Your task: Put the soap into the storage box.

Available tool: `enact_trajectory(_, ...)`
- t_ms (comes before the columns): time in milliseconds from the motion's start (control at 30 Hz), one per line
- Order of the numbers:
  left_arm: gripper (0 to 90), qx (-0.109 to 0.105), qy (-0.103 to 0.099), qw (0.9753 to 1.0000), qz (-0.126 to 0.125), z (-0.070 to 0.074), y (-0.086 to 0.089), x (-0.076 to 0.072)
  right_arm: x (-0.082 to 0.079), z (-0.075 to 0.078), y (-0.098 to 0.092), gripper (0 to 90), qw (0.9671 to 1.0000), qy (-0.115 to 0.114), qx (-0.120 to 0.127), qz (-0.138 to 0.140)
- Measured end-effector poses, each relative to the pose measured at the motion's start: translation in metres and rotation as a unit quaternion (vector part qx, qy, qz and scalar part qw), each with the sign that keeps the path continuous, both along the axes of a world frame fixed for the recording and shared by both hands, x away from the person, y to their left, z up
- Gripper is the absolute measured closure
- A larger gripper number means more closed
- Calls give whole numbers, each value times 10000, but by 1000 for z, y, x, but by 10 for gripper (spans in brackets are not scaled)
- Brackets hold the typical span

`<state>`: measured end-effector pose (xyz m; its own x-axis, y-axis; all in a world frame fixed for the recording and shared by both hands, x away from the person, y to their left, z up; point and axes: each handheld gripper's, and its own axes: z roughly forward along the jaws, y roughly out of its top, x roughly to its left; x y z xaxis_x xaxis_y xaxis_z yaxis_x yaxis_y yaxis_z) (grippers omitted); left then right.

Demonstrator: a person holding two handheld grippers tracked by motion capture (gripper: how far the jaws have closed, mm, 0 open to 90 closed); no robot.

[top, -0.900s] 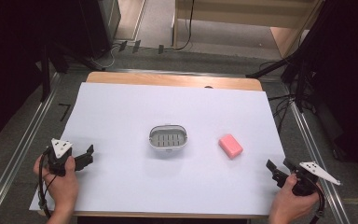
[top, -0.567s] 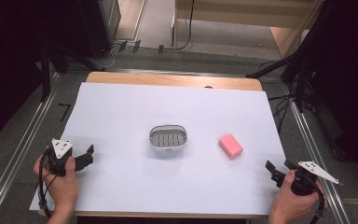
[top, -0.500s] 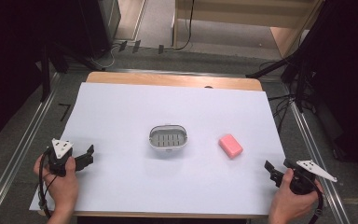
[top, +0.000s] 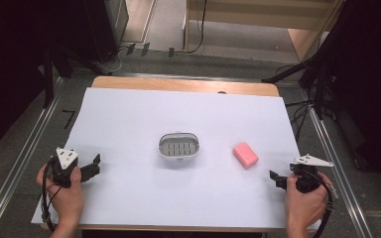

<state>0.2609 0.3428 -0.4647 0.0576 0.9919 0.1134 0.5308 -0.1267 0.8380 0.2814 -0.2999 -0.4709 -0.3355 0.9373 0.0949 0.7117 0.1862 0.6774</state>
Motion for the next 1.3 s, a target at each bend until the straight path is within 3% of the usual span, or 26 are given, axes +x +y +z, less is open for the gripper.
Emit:
enact_trajectory(100,141,-4,5,10000,-8,0,0,0,10,0,13,147,9991,297,-218,192)
enact_trajectory(267,141,3,-2,10000,-1,0,0,0,19,1,24,136,9974,496,-347,385)
enact_trajectory(433,141,20,9,10000,-10,0,0,0,28,7,36,125,9931,740,-622,659)
enact_trajectory(500,141,25,1,10000,-8,0,0,0,30,8,37,117,9925,776,-656,686)
enact_trajectory(700,141,27,2,10000,-9,0,-1,0,38,8,44,41,9864,1127,-855,833)
enact_trajectory(833,141,29,3,10000,-10,0,-1,0,40,10,46,21,9852,1160,-896,894)
enact_trajectory(1100,141,31,1,10000,-17,0,-1,0,48,14,56,0,9790,1406,-1052,1032)
enact_trajectory(1300,141,45,-4,10000,-18,0,-1,0,52,19,62,0,9776,1422,-1071,1122)
